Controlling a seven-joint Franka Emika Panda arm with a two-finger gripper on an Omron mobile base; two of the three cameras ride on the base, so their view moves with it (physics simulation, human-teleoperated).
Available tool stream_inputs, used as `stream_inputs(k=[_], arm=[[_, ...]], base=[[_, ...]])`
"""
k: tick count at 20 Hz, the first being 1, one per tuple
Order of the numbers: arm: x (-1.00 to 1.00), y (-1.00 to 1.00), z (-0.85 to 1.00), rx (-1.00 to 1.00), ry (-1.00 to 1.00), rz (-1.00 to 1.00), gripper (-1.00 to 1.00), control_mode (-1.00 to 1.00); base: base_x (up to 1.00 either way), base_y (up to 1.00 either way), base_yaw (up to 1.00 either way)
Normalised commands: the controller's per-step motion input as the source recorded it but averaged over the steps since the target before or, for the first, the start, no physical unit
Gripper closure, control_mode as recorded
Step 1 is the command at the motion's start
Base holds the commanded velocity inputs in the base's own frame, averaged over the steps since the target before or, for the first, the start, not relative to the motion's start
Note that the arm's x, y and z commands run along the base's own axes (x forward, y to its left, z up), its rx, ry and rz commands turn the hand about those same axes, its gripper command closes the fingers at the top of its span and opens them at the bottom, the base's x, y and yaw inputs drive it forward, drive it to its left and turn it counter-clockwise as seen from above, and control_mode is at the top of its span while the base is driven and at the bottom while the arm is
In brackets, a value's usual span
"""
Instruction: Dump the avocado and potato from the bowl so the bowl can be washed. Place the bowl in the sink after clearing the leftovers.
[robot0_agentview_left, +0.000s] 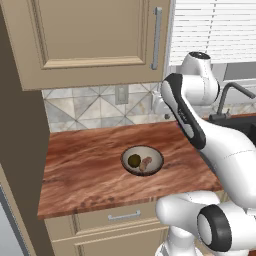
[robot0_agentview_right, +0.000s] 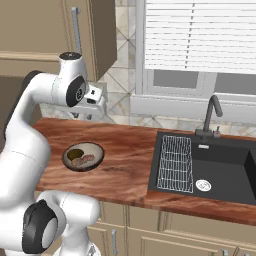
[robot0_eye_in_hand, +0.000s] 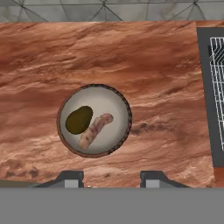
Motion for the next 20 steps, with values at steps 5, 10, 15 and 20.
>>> stream_inputs(k=[5, 10, 15, 20], arm=[[-0.09, -0.10, -0.46, 0.00, 0.11, -0.01, -1.00, -1.00], [-0.01, -0.14, -1.00, 0.00, 0.36, -0.10, -1.00, -1.00], [0.00, -0.23, -1.00, 0.05, 0.34, -0.07, -1.00, -1.00], [0.08, -0.14, -0.83, 0.20, 0.05, -0.07, -1.00, -1.00]], base=[[0.00, 0.00, 0.00], [0.00, 0.00, 0.00], [0.00, 0.00, 0.00], [0.00, 0.00, 0.00]])
